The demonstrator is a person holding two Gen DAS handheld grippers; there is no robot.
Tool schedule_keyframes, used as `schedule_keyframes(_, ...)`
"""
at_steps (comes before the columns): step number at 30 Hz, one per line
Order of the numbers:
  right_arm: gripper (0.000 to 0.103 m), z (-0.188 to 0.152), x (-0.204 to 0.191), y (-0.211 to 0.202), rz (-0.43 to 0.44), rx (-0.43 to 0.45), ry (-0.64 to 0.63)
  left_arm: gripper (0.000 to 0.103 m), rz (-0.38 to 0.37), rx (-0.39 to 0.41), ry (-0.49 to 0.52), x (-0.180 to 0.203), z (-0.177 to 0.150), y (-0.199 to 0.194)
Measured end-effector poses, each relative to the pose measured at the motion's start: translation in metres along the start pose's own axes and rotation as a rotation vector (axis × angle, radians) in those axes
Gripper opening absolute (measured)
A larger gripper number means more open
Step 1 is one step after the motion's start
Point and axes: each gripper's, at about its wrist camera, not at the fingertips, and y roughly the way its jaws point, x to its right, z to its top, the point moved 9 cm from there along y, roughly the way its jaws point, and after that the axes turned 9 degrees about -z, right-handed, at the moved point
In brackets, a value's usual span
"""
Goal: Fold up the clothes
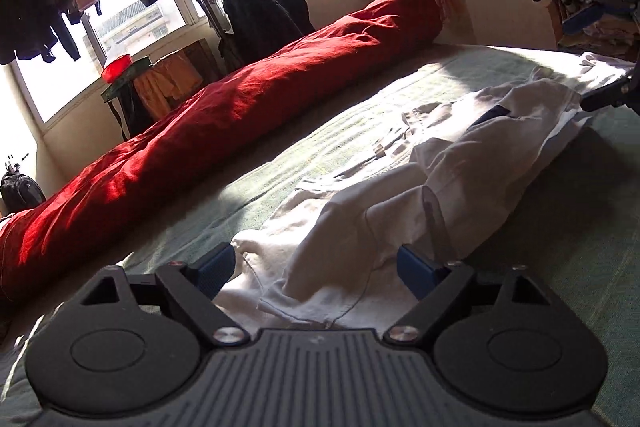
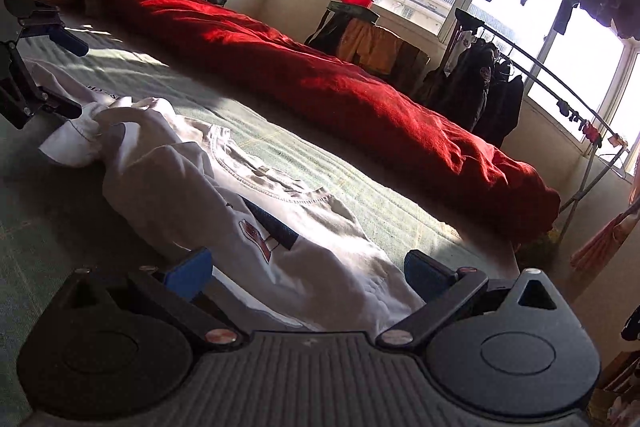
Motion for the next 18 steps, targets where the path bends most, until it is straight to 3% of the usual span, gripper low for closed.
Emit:
schedule_keyframes(3, 0.103, -0.002, -0.015, -0.014, 0.026, -0.013, -0.040, 0.054, -0.032, -0.039, 0.079, 0.022, 0.000, 0.002)
schedule_keyframes(9, 0.103, -0.003, -0.040, -0.027, 0.090, -0.035, -0.045, 0.054, -0.063, -0.048, 0.147, 0.048, 0.012, 0.029)
schedule_keyframes(14, 0.103, -0.006, -0.049, -0.023, 0.103, -0.044, -0.056, 0.052, 0.067, -0.106, 0.306, 0.051, 0.010, 0.059)
schedule_keyframes(16, 0.103, -0.008, -0.049, -0.022, 0.102, -0.048, -0.055, 0.041, 0.108, -0.123, 0.358, 0.051, 0.007, 0.065)
schedule_keyframes(18, 0.103, -0.011, -0.048, -0.020, 0.086, -0.056, -0.065, 0.040, 0.146, -0.119, 0.402, 0.050, 0.005, 0.064)
